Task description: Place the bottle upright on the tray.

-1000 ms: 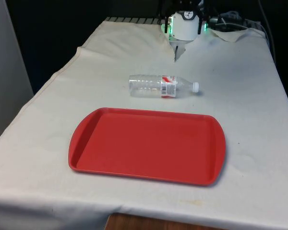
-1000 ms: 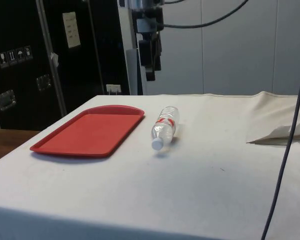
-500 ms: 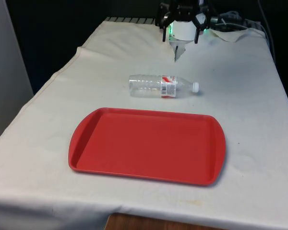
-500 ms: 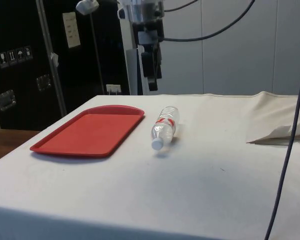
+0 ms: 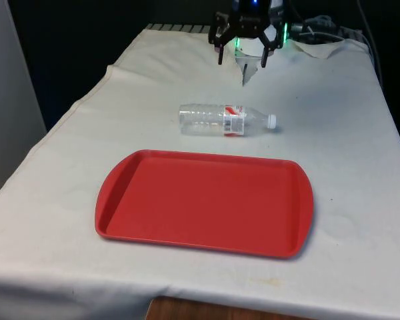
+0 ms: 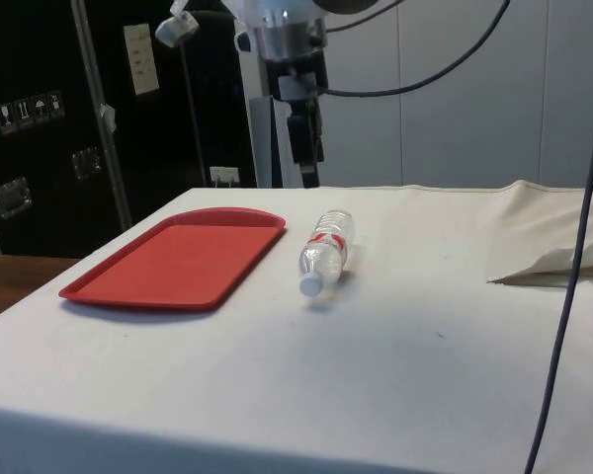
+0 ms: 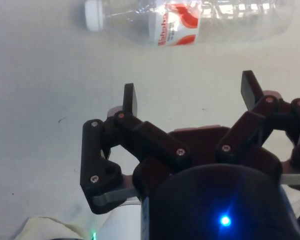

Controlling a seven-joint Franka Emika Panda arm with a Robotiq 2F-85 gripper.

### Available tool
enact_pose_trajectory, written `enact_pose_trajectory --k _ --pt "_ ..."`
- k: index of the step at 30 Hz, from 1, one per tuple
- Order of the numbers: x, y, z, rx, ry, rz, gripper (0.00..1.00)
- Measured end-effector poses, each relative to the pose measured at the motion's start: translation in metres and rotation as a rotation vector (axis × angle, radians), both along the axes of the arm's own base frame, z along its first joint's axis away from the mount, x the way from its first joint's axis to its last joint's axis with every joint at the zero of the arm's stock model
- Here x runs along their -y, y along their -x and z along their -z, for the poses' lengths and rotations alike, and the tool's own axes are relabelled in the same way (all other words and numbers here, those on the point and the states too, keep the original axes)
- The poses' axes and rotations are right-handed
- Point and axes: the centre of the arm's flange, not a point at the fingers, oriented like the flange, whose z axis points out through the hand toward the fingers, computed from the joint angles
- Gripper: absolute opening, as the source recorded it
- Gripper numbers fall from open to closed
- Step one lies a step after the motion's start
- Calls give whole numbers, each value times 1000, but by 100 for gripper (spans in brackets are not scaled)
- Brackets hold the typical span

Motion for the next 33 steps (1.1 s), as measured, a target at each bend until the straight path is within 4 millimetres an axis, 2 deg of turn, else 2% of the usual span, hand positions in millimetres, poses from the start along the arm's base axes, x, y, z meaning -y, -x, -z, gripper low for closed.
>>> enact_pose_trajectory --k 10,19,33 --pt "24 7 12 16 -12 -29 100" --pt "35 6 24 25 -14 -51 100" --pt "35 6 30 9 -13 -130 100"
